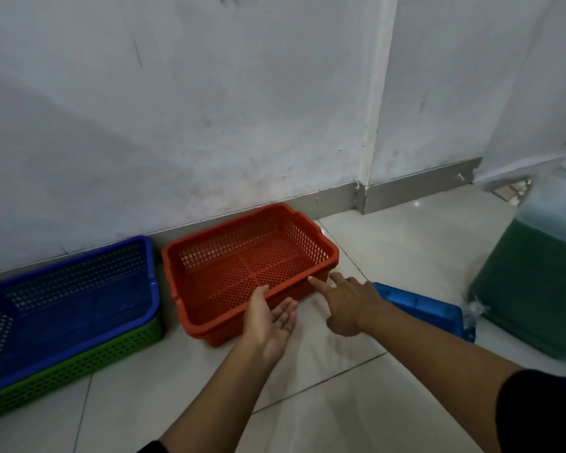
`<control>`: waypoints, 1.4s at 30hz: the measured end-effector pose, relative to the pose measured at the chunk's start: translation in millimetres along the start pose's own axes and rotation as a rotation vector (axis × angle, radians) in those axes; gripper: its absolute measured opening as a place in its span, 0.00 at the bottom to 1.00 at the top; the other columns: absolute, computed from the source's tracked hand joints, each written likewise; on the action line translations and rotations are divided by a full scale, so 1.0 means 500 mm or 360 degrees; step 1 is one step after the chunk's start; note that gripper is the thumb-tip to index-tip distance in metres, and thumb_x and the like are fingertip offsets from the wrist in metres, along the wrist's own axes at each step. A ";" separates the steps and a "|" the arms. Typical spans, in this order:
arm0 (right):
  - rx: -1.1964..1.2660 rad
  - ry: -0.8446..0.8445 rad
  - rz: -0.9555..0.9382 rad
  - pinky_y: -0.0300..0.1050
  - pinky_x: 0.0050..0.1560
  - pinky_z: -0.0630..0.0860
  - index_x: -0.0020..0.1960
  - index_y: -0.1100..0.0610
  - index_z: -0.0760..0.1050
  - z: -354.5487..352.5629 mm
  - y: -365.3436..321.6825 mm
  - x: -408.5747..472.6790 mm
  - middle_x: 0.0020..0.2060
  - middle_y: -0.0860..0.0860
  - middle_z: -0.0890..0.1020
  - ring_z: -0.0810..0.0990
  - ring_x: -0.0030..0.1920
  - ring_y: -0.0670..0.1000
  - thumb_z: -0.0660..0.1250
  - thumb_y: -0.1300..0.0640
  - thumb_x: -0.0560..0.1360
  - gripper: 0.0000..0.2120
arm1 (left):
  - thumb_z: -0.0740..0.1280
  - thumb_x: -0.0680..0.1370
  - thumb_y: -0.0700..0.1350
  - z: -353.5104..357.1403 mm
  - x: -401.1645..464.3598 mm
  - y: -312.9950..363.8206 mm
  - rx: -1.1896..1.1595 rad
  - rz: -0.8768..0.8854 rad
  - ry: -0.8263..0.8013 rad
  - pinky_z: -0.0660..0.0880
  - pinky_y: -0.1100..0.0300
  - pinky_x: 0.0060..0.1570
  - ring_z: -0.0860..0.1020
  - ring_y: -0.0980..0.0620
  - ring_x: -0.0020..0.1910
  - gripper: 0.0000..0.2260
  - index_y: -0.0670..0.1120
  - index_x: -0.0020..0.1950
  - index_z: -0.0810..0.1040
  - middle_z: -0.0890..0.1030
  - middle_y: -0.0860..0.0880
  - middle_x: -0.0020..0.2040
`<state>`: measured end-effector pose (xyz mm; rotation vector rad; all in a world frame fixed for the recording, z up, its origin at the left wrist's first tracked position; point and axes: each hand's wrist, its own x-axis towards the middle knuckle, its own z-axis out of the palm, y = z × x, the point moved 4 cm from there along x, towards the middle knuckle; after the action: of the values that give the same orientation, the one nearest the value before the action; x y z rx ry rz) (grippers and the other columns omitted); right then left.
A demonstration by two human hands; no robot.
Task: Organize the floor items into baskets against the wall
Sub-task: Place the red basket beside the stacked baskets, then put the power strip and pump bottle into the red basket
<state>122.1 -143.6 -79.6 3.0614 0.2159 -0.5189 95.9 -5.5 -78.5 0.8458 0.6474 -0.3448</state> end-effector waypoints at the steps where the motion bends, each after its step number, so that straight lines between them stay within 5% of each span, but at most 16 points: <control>1: 0.0003 -0.0006 0.0002 0.61 0.67 0.62 0.78 0.46 0.43 0.006 0.002 -0.005 0.75 0.57 0.56 0.63 0.71 0.61 0.65 0.51 0.74 0.41 | 0.59 0.80 0.48 0.004 -0.003 -0.012 0.0035 -0.0041 -0.0052 0.73 0.55 0.57 0.77 0.45 0.49 0.12 0.39 0.51 0.69 0.77 0.40 0.47; 7: 0.0170 -0.0047 0.0130 0.62 0.68 0.62 0.77 0.46 0.45 0.058 0.061 -0.058 0.76 0.58 0.55 0.61 0.72 0.62 0.63 0.50 0.75 0.38 | 0.57 0.81 0.46 0.050 0.008 -0.096 0.0489 -0.0088 -0.0267 0.73 0.60 0.41 0.77 0.49 0.43 0.14 0.45 0.67 0.67 0.78 0.42 0.46; 15: 0.0631 0.0222 0.0859 0.58 0.72 0.55 0.77 0.46 0.46 0.184 0.243 -0.272 0.77 0.55 0.52 0.56 0.74 0.60 0.64 0.48 0.74 0.38 | 0.58 0.81 0.46 0.146 -0.036 -0.268 0.1605 -0.0282 -0.0595 0.74 0.56 0.50 0.79 0.48 0.47 0.09 0.46 0.59 0.73 0.80 0.44 0.52; 23: 0.0807 0.0065 0.1322 0.55 0.65 0.66 0.75 0.37 0.40 0.308 0.331 -0.481 0.67 0.61 0.62 0.66 0.66 0.62 0.68 0.37 0.67 0.48 | 0.61 0.79 0.48 0.323 -0.100 -0.400 0.2796 -0.0014 -0.1231 0.72 0.63 0.38 0.77 0.52 0.43 0.07 0.47 0.54 0.72 0.79 0.47 0.49; 28: 0.0900 0.0006 0.1242 0.55 0.65 0.66 0.75 0.38 0.36 0.335 0.322 -0.488 0.67 0.64 0.66 0.69 0.65 0.62 0.70 0.35 0.64 0.54 | 0.61 0.79 0.49 0.288 -0.131 -0.482 0.2965 -0.0001 -0.1213 0.73 0.59 0.47 0.76 0.49 0.51 0.12 0.47 0.61 0.69 0.75 0.46 0.54; 32: 0.0977 -0.0010 0.1259 0.58 0.62 0.71 0.75 0.38 0.36 0.341 0.310 -0.479 0.68 0.62 0.62 0.71 0.63 0.62 0.73 0.44 0.67 0.53 | 0.61 0.79 0.48 0.220 -0.131 -0.490 0.2943 -0.0149 -0.1088 0.73 0.57 0.51 0.76 0.49 0.53 0.11 0.47 0.60 0.68 0.74 0.46 0.56; 37: 0.1208 0.0042 0.1286 0.54 0.61 0.74 0.75 0.37 0.39 0.324 0.317 -0.456 0.66 0.61 0.66 0.73 0.61 0.60 0.74 0.46 0.66 0.53 | 0.62 0.79 0.50 0.184 -0.126 -0.448 0.2869 -0.0331 -0.1018 0.75 0.61 0.46 0.78 0.51 0.50 0.17 0.45 0.66 0.69 0.78 0.46 0.57; 42: 0.1689 0.0390 0.1171 0.50 0.63 0.72 0.76 0.40 0.46 0.216 0.311 -0.387 0.68 0.57 0.72 0.73 0.64 0.58 0.76 0.47 0.63 0.52 | 0.60 0.74 0.65 0.150 -0.127 -0.395 0.2519 -0.0583 -0.0973 0.76 0.53 0.58 0.79 0.47 0.57 0.28 0.47 0.67 0.70 0.78 0.45 0.59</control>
<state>-72.3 -328.5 -117.0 3.6765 -1.6066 -0.2182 -26.4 -185.4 -114.8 1.9808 -0.2055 -1.4777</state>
